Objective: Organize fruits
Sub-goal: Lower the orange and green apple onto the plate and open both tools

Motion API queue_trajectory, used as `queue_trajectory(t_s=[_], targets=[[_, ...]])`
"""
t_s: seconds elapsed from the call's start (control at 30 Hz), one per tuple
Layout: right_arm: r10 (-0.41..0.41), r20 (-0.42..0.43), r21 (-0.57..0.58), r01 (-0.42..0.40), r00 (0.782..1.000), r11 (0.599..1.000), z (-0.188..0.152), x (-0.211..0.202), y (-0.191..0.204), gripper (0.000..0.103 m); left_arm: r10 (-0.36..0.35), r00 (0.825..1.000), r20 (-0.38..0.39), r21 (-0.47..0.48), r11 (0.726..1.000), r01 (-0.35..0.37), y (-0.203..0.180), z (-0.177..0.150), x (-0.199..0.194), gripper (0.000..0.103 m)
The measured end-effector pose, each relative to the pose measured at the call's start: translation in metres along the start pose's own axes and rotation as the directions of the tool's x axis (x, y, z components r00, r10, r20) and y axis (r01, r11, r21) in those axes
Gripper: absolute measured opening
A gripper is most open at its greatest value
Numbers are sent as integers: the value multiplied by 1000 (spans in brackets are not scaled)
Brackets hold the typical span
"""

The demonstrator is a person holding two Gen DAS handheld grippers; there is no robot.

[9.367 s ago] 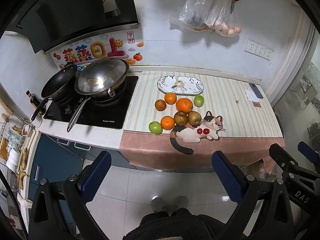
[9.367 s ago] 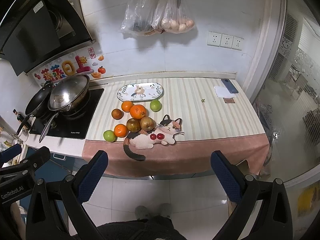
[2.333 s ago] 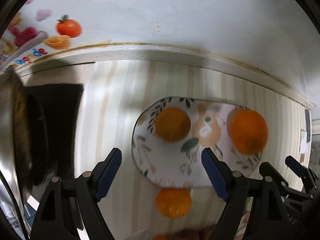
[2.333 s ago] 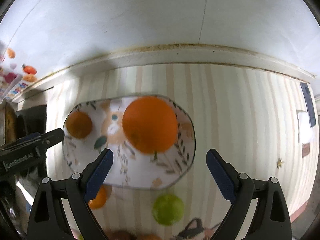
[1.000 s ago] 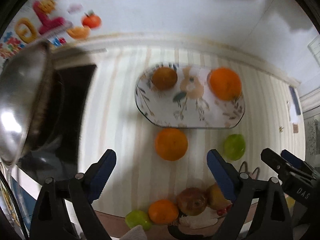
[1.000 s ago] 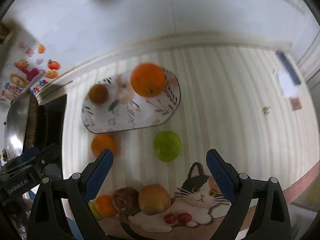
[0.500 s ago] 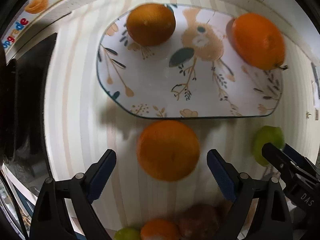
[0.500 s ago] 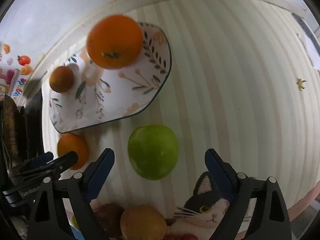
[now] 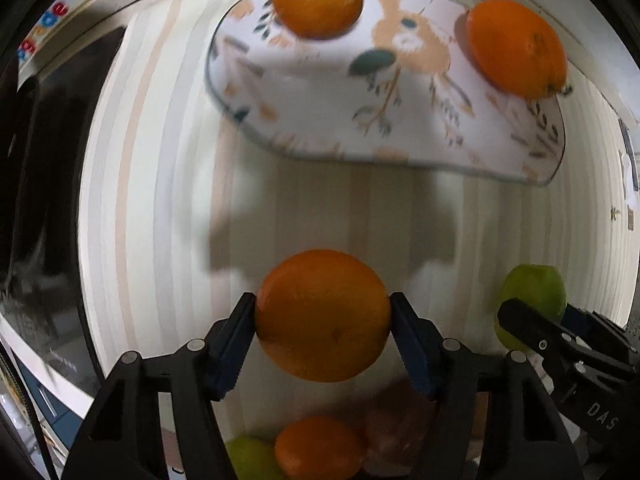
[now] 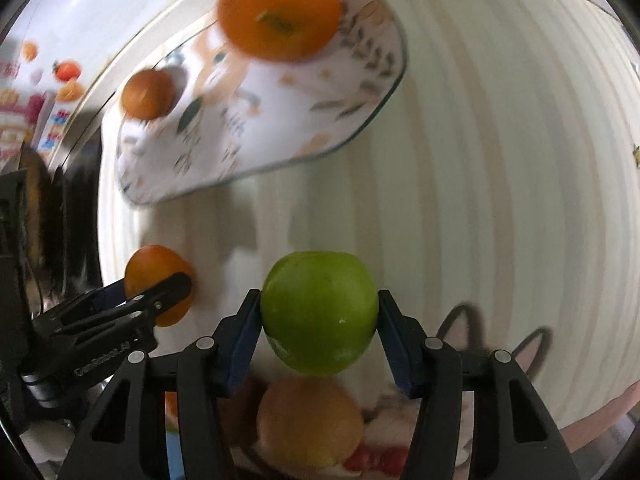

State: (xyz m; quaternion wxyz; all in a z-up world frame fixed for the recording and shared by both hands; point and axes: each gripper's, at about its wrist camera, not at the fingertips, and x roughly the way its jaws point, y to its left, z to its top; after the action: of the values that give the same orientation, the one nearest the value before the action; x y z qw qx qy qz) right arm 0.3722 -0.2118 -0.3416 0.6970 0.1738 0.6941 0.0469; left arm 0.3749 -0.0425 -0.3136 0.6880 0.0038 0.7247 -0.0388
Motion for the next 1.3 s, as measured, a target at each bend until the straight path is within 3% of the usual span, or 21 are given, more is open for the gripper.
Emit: queue_trajectory(t_s=[0.47,0.67,0.87,1.0,1.3], targets=[[-19,-46,-9,18,999,1000,1,11,10,60,10,1000,29,-9,1000,-9,-2,-13,3,64],[-29,-13,0,29,999,1000,-4,8,13,59,-21,1000,19,-7,1000,21,8,-5,-9,64],[42,64,-6,-42,997,999,5,-28,23,58,-86,991,102,-38,995,90,26,20,-67,64],[64,105,-24,-62,992,998,30,-40,39,58,-99,985,141,-57,993,107,36,56,-89,64],[52,90,-74,-46,995,996,88,-15,77,58,-138,990,41,-125,982,142,48,125,-62,64]])
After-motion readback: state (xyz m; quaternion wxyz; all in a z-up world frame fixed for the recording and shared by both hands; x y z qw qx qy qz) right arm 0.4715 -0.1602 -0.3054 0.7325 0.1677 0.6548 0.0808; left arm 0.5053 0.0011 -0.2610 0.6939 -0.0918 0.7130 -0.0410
